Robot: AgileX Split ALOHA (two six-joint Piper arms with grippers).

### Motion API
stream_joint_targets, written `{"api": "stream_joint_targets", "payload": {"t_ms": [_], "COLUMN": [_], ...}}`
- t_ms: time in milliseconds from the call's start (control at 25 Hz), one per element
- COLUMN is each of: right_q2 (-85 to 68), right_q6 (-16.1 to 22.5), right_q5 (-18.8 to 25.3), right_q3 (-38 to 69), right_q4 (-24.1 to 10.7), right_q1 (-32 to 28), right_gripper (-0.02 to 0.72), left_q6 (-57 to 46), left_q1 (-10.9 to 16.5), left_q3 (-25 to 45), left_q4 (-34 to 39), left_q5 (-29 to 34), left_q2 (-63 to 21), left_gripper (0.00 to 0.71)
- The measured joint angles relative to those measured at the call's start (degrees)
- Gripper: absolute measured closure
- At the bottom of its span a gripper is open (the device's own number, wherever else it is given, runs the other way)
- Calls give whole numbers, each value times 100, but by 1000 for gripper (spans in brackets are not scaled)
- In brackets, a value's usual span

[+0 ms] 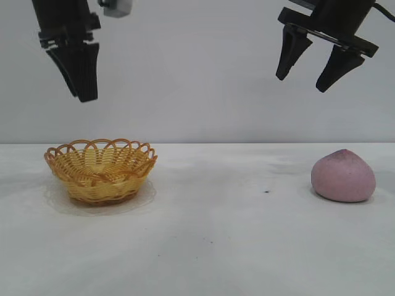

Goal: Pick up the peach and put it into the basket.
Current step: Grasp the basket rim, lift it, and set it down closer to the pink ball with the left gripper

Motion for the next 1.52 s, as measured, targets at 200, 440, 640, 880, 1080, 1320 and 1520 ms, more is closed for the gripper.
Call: {"api": "stream_joint_targets", "payload": {"t_ms": [200,440,640,880,1080,1320,1520], "right_q2": [0,0,0,0,0,0,0], "right_q6": [0,0,0,0,0,0,0], "right_q5": [9,23,26,49,49,49,49], "right_q3": [0,0,0,0,0,0,-4], "right_q4": [0,0,0,0,0,0,0], "right_q1": [0,0,0,0,0,0,0], "right_gripper": [281,290,290,290,290,290,290], "left_q6": [13,53,53,97,-7,-1534,-2453], "left_q1": [0,0,0,0,0,0,0], "left_q3": [-38,-478,-843,-1069,-1161,-2034,-2527], "left_q4": [2,12,2,-39,-146,-294,-195], "left_q5": [0,0,86,282,518,1314,1340], "left_q2": [365,839,1223,1474,1487,1547,1347], "left_gripper": [268,268,268,618,639,710,710]}}
